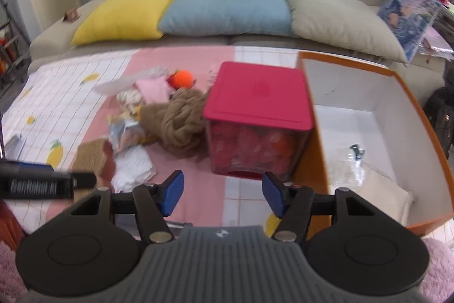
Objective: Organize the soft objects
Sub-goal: 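Grasp the brown coir sponge with the left gripper while the right gripper grasps the white tissue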
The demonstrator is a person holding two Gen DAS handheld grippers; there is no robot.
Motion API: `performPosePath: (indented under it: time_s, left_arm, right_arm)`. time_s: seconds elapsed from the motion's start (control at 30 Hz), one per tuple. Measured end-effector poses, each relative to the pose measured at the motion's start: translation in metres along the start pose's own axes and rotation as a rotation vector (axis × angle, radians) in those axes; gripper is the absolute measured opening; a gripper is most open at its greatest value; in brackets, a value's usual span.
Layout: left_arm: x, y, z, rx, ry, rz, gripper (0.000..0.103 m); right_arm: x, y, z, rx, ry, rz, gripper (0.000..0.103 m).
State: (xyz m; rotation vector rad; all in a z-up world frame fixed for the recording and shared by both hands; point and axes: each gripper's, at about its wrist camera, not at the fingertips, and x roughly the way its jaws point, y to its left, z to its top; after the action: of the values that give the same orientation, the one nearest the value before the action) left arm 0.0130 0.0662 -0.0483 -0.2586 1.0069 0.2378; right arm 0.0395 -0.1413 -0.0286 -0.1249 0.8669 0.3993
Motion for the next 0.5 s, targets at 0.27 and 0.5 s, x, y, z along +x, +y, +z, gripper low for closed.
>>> performPosePath:
  time_s: [0.27, 0.5]
  left_arm:
    - [0.043, 0.022, 0.003, -0.013, 0.068, 0.058, 0.093]
    - [0.065, 0.023, 0.001, -0.03, 0.118, 0.034, 0.093]
  right_arm:
    - [0.021, 0.014, -0.002, -0.044, 0.049, 0.029, 0.062]
    - [0.032, 0.022, -0.002, -0.074, 0.085, 0.056, 0.062]
